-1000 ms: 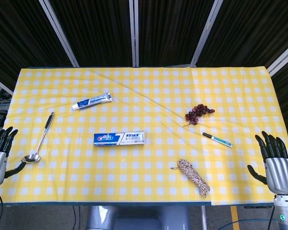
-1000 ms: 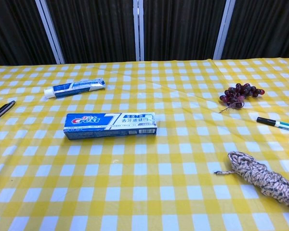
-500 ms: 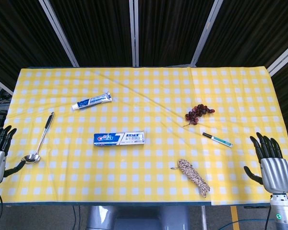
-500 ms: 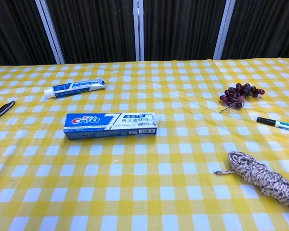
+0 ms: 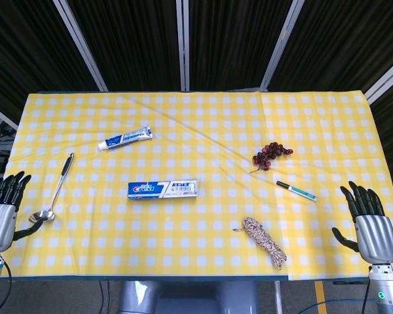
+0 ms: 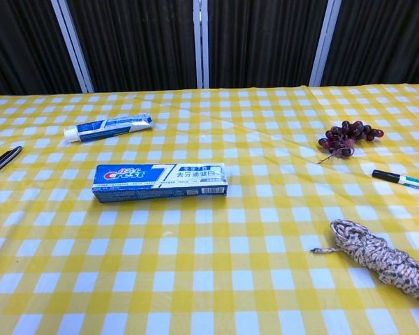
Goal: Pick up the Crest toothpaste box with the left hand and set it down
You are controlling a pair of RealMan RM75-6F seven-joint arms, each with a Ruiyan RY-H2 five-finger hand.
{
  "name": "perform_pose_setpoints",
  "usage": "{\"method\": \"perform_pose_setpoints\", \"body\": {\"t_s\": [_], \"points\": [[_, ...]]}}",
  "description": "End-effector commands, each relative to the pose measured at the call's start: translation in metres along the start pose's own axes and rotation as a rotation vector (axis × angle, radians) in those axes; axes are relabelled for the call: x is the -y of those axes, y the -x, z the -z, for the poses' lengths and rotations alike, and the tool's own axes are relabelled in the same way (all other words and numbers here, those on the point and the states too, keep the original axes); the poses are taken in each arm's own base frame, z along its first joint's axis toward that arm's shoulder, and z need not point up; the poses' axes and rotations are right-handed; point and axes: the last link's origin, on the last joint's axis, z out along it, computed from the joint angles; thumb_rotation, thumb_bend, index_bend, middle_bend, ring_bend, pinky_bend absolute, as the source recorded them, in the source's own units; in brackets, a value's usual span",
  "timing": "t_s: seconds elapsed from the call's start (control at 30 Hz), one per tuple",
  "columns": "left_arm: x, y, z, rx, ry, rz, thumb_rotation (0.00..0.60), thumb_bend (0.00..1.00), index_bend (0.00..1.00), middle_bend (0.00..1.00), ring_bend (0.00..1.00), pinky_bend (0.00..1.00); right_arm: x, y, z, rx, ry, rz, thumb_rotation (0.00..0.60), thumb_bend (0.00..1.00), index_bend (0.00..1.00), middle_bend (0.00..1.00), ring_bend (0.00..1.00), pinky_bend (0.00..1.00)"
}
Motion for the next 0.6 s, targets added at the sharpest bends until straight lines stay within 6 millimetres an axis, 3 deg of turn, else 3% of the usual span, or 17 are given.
{"method": "perform_pose_setpoints", "body": {"t_s": [0.03,0.3,0.6], "points": [[-0.014,-0.005,-0.013,-0.010,0.036,-0.016,0.600,0.05,0.01,0.00,0.00,0.06,0.000,-0.001,0.000,-0.001,-0.002,-0.010,0.600,0.13,0.00,0.00,0.00,0.00],[-0.066,-0.002,-0.061,0.050,0.154,-0.089,0.600,0.05,0.07,0.00,0.03,0.14,-0.001,-0.005,0.001,0.008,-0.008,-0.042,0.600,0.13,0.01,0.00,0.00,0.00],[-0.135,0.036,-0.102,0.213,0.235,-0.096,0.600,0.06,0.12,0.00,0.10,0.21,-0.003,-0.009,0.000,0.022,-0.017,-0.086,0.600,0.13,0.02,0.00,0.00,0.00]]}}
